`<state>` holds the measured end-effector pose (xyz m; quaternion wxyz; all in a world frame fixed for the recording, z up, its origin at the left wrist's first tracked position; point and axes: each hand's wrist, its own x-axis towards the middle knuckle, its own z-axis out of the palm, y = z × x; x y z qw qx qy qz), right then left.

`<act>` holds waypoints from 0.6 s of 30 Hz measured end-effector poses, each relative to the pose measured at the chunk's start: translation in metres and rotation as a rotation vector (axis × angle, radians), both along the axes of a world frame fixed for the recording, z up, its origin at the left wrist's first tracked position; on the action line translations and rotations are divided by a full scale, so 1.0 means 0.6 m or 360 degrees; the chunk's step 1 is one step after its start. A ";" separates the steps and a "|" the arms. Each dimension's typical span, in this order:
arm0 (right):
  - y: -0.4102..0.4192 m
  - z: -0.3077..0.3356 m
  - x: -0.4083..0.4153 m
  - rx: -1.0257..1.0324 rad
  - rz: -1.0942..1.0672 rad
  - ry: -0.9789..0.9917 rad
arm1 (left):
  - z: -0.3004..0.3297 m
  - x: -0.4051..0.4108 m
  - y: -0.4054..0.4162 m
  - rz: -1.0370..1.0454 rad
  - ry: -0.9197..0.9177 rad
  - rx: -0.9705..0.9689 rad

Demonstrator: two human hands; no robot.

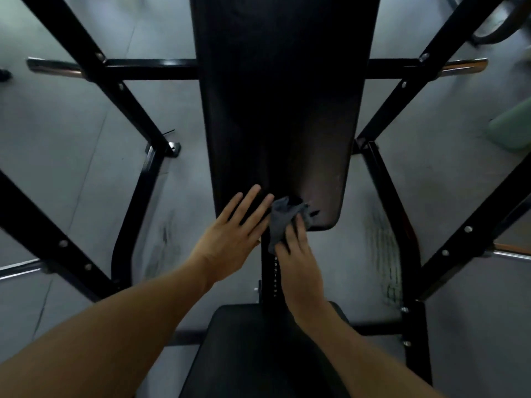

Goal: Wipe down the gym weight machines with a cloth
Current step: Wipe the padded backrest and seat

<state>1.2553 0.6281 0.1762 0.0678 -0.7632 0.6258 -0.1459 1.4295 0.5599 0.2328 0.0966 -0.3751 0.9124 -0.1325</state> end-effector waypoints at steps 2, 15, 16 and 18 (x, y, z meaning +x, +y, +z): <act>0.034 -0.031 0.013 0.0261 0.0211 0.0048 | -0.007 0.007 0.028 0.0030 -0.0075 0.0101; 0.137 0.027 0.013 0.1292 -0.0079 -0.0958 | -0.029 0.080 0.282 0.1398 0.0592 0.1432; 0.141 0.032 0.009 0.1296 0.0124 -0.0838 | -0.036 0.082 0.293 0.1400 0.0662 0.1433; 0.158 0.033 0.010 0.1514 0.0549 -0.0494 | -0.049 0.092 0.321 0.1424 0.0774 0.1430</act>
